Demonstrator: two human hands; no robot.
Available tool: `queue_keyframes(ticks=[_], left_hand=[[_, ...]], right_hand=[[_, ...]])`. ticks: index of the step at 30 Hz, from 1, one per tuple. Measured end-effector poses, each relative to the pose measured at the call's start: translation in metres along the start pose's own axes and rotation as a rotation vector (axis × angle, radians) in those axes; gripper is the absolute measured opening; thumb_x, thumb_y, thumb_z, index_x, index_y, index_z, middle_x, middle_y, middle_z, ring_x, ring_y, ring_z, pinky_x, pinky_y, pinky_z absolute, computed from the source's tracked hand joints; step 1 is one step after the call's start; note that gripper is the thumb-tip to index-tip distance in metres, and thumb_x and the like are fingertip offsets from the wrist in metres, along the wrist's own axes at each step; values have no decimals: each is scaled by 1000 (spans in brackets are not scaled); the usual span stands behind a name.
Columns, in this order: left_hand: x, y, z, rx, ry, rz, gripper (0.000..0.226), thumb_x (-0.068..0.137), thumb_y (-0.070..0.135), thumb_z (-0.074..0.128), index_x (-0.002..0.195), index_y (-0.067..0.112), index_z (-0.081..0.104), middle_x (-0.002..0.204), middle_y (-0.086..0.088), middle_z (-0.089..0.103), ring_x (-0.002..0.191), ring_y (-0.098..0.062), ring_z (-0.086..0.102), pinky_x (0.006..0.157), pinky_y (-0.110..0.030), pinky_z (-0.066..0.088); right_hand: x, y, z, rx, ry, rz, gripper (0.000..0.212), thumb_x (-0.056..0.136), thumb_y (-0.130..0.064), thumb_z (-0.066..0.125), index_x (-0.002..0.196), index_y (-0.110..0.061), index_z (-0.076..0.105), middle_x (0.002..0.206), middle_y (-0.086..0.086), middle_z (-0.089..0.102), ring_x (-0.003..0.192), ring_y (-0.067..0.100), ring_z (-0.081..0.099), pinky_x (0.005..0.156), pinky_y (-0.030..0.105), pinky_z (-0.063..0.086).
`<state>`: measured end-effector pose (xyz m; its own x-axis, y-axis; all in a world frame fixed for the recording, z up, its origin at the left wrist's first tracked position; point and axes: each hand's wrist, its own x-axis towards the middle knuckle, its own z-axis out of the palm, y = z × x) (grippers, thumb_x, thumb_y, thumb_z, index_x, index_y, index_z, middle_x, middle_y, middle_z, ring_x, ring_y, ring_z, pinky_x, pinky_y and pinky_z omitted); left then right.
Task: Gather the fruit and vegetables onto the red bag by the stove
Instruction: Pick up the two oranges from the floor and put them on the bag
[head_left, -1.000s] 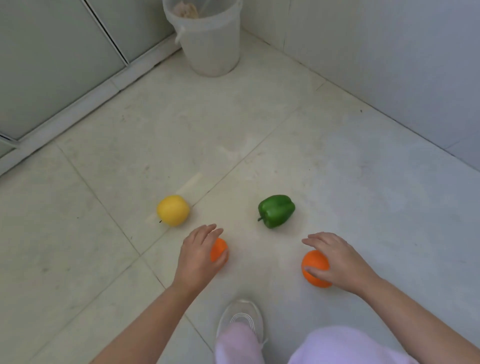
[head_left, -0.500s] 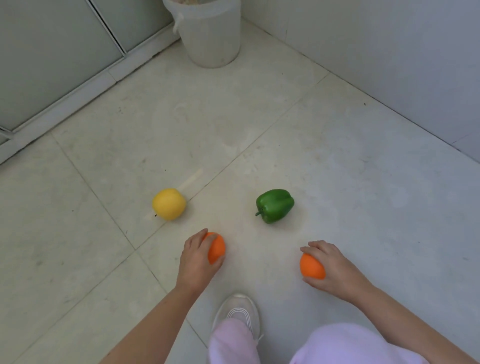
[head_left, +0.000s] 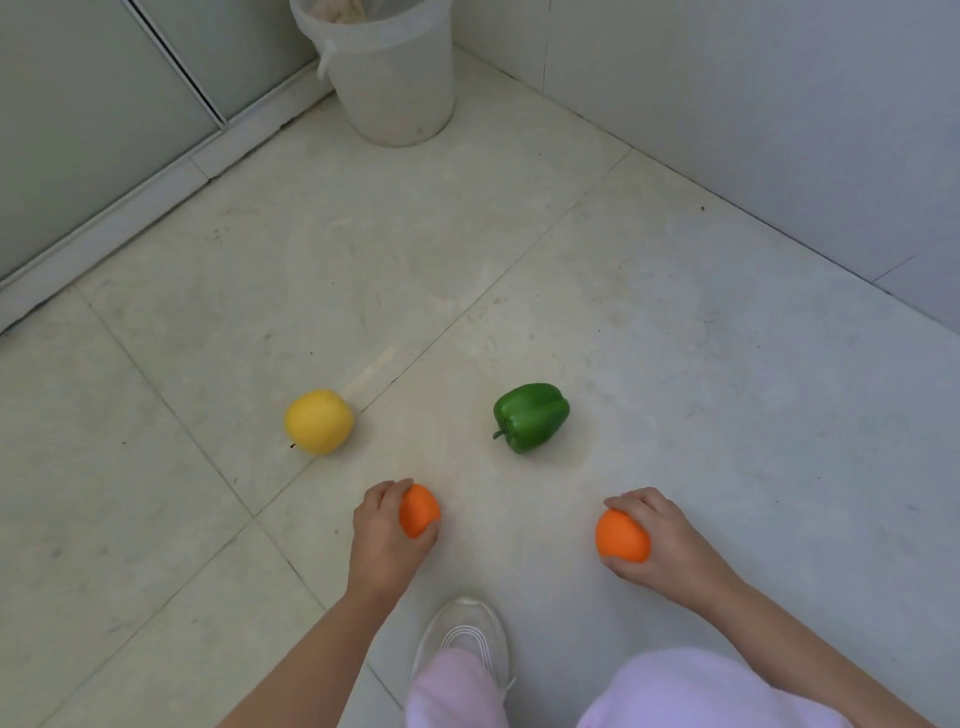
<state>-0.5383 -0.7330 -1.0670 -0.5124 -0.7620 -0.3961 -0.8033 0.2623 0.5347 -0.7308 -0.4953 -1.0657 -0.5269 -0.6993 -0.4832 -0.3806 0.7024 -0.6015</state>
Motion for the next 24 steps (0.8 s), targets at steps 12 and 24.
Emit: queue_keyframes(ticks=[12,24], left_hand=[[-34,69,-51,-380,197,46,50,72,11,77,113,27,53,112,13,48,99,-3,47,86,-30,42],[-60,189,-180,-461,147,142,50,71,13,77,99,45,51,107,24,49,98,12,47,73,-18,44]], right_hand=[[3,-39,-57,193,206,-97,56,64,-28,81,112,-31,53,112,-7,48,102,6,50,79,5,33],[-48,-183,-172,435,392,-178,51,63,-29,79,104,-41,51,114,-21,46,103,-12,44,75,1,37]])
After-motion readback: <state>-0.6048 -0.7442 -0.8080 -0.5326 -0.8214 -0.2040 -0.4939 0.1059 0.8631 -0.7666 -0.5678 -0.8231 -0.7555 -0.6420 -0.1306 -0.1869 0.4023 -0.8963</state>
